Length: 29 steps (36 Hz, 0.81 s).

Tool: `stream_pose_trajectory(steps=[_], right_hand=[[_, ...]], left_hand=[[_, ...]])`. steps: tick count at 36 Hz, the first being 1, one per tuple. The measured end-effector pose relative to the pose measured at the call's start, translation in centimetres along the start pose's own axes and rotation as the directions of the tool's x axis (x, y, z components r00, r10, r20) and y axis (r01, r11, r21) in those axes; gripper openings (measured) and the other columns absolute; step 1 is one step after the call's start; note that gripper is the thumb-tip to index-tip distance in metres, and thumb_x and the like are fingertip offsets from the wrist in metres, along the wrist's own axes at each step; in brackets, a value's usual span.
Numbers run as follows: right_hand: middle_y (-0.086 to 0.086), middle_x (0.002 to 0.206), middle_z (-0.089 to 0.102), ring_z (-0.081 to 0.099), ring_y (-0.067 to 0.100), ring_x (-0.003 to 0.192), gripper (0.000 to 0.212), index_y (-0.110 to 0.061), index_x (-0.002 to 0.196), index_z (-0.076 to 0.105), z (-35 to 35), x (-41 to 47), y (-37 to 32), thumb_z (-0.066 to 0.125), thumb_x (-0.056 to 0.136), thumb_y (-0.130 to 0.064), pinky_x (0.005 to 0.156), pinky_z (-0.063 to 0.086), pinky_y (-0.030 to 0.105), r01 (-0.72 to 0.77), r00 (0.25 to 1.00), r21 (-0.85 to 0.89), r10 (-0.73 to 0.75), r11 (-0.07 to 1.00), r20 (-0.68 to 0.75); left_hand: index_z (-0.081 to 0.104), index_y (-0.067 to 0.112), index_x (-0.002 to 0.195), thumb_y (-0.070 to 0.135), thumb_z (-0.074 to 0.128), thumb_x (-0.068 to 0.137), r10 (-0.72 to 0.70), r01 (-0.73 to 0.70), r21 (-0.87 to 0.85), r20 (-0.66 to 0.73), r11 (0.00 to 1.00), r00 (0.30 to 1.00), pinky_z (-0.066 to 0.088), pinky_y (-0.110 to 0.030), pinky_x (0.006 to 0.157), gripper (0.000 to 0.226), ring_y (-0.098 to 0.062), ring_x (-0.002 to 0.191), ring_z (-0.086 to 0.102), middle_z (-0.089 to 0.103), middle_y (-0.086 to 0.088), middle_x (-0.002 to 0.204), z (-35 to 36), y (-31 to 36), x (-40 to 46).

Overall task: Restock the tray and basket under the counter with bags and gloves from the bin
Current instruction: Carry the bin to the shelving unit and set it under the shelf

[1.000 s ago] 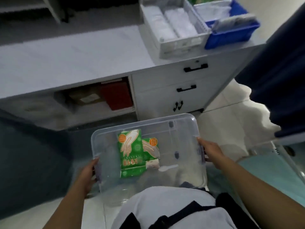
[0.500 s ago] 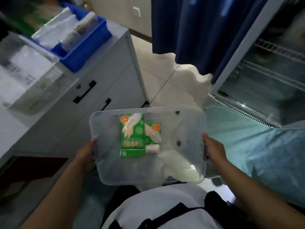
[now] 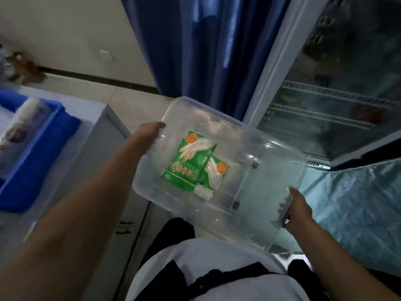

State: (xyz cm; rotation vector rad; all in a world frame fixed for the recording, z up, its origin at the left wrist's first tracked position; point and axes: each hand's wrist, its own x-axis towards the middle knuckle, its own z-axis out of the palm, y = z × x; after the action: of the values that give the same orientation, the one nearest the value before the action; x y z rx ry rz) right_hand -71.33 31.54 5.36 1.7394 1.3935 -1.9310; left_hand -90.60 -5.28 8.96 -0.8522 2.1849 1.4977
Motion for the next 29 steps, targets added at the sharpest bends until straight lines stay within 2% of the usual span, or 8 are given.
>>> stream_pose_trajectory(steps=[3, 9, 13, 17, 21, 24, 27, 29], right_hand=[[0.006, 0.078, 0.047, 0.048, 0.022, 0.072, 0.033, -0.016, 0.102, 0.054, 5.8, -1.7, -2.4, 0.063, 0.086, -0.043, 0.103, 0.041, 0.055, -0.062, 0.998, 0.116, 0.06, 0.991, 0.022], [0.009, 0.081, 0.057, 0.054, 0.025, 0.066, 0.021, -0.014, 0.088, 0.057, 15.4, -4.6, -5.0, 0.061, 0.087, -0.035, 0.065, 0.048, 0.036, -0.063, 0.995, 0.142, 0.052, 0.988, 0.083], [0.011, 0.091, 0.062, 0.059, 0.027, 0.075, 0.02, -0.015, 0.1, 0.062, 21.0, -4.5, -7.9, 0.057, 0.088, -0.03, 0.076, 0.052, 0.041, -0.003, 0.995, 0.115, -0.009, 0.993, 0.104], [0.008, 0.077, 0.062, 0.058, 0.025, 0.067, 0.016, -0.016, 0.082, 0.062, 25.3, -3.0, -11.3, 0.056, 0.089, -0.03, 0.058, 0.045, 0.03, 0.025, 0.995, 0.084, -0.033, 0.996, 0.098], [0.012, 0.083, 0.063, 0.059, 0.028, 0.069, 0.019, -0.011, 0.09, 0.064, 30.0, 0.7, -16.0, 0.058, 0.089, -0.029, 0.063, 0.049, 0.034, 0.021, 0.991, 0.064, -0.029, 0.998, 0.128], [0.013, 0.099, 0.064, 0.061, 0.029, 0.082, 0.027, -0.012, 0.107, 0.066, 34.9, 4.0, -20.9, 0.063, 0.086, -0.029, 0.072, 0.051, 0.038, 0.028, 0.987, -0.003, -0.027, 1.0, 0.156], [0.013, 0.1, 0.07, 0.065, 0.032, 0.088, 0.03, -0.014, 0.107, 0.07, 40.6, 6.3, -25.5, 0.065, 0.082, -0.03, 0.079, 0.056, 0.047, 0.099, 0.966, -0.097, -0.072, 0.99, 0.25], [0.014, 0.109, 0.069, 0.065, 0.034, 0.097, 0.039, -0.016, 0.114, 0.066, 44.7, 7.2, -28.4, 0.065, 0.079, -0.031, 0.088, 0.054, 0.054, 0.185, 0.949, -0.174, -0.13, 0.967, 0.287]], left_hand=[[0.066, 0.006, 0.113, 0.034, 0.06, 0.091, 0.079, -0.079, 0.016, 0.037, 0.997, 0.996, 0.047, -0.033, 0.076, 0.036, -0.025, 0.086, 0.057, 0.059, -0.01, 0.101, -1.6, 7.0, 4.4], [0.063, 0.005, 0.127, 0.027, 0.062, 0.088, 0.201, -0.203, 0.068, 0.035, 0.977, 0.979, 0.048, -0.032, 0.076, 0.044, -0.025, 0.1, 0.061, 0.062, -0.012, 0.117, -5.3, 18.4, 11.2], [0.06, 0.001, 0.129, 0.027, 0.063, 0.089, 0.203, -0.202, 0.084, -0.001, 0.976, 0.979, 0.049, -0.039, 0.098, 0.048, -0.031, 0.119, 0.058, 0.059, -0.017, 0.133, -7.0, 22.4, 15.9], [0.058, -0.001, 0.131, 0.022, 0.057, 0.094, 0.143, -0.141, 0.155, -0.002, 0.978, 0.99, 0.046, -0.036, 0.09, 0.043, -0.032, 0.114, 0.059, 0.059, -0.021, 0.132, -8.7, 23.9, 20.1], [0.058, -0.002, 0.126, 0.017, 0.049, 0.094, 0.044, -0.033, 0.275, -0.037, 0.961, 0.998, 0.048, -0.039, 0.077, 0.038, -0.038, 0.104, 0.062, 0.059, -0.024, 0.123, -10.8, 24.9, 24.0], [0.061, 0.008, 0.097, 0.004, 0.046, 0.096, -0.08, 0.099, 0.192, -0.105, 0.976, 0.991, 0.043, -0.035, 0.076, 0.016, -0.026, 0.077, 0.053, 0.056, -0.016, 0.098, -12.6, 25.6, 26.4], [0.057, 0.017, 0.103, 0.019, 0.05, 0.096, -0.173, 0.181, 0.022, -0.206, 0.983, 0.963, 0.046, -0.038, 0.083, 0.011, -0.025, 0.083, 0.054, 0.057, -0.01, 0.097, -15.3, 25.9, 27.7], [0.06, 0.021, 0.098, 0.024, 0.051, 0.092, -0.26, 0.238, -0.114, -0.248, 0.965, 0.933, 0.041, -0.029, 0.067, 0.011, -0.018, 0.07, 0.051, 0.056, -0.006, 0.087, -17.4, 25.6, 27.8]])
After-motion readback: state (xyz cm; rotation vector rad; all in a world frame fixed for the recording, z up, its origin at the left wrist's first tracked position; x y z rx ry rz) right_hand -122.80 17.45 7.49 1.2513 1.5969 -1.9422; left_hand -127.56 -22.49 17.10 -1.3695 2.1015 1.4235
